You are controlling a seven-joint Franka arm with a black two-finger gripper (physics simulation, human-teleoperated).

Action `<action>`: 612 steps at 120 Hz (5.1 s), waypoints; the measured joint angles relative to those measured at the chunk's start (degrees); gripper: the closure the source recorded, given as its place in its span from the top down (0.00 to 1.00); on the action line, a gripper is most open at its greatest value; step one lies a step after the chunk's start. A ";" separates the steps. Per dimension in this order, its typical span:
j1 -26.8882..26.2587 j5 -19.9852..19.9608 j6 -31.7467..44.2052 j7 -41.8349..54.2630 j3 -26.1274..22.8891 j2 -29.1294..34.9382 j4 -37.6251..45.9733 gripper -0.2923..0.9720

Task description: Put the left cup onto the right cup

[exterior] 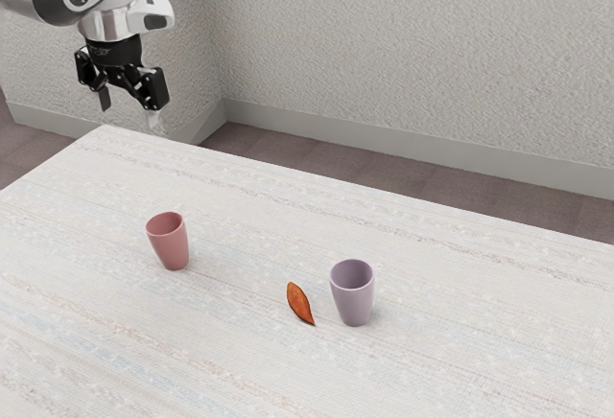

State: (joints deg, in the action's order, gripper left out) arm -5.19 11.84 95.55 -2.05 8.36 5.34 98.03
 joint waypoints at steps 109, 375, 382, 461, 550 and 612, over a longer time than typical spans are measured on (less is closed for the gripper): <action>9.87 -11.68 16.01 -0.67 -0.45 -20.22 6.67 0.77; 5.65 -7.50 7.96 -13.30 -19.91 -16.27 -2.87 0.15; 4.68 -7.47 7.32 -14.64 -20.59 -16.61 -3.49 0.15; -4.14 -3.94 5.51 -26.88 -24.58 -29.79 -17.48 0.15; -7.15 -3.91 6.59 -34.16 -25.43 -36.23 -20.77 0.15; -6.98 -3.88 8.82 -36.32 -24.97 -36.59 -19.70 0.54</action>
State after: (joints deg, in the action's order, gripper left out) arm -12.17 7.96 104.37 -38.37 -16.61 -31.25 78.33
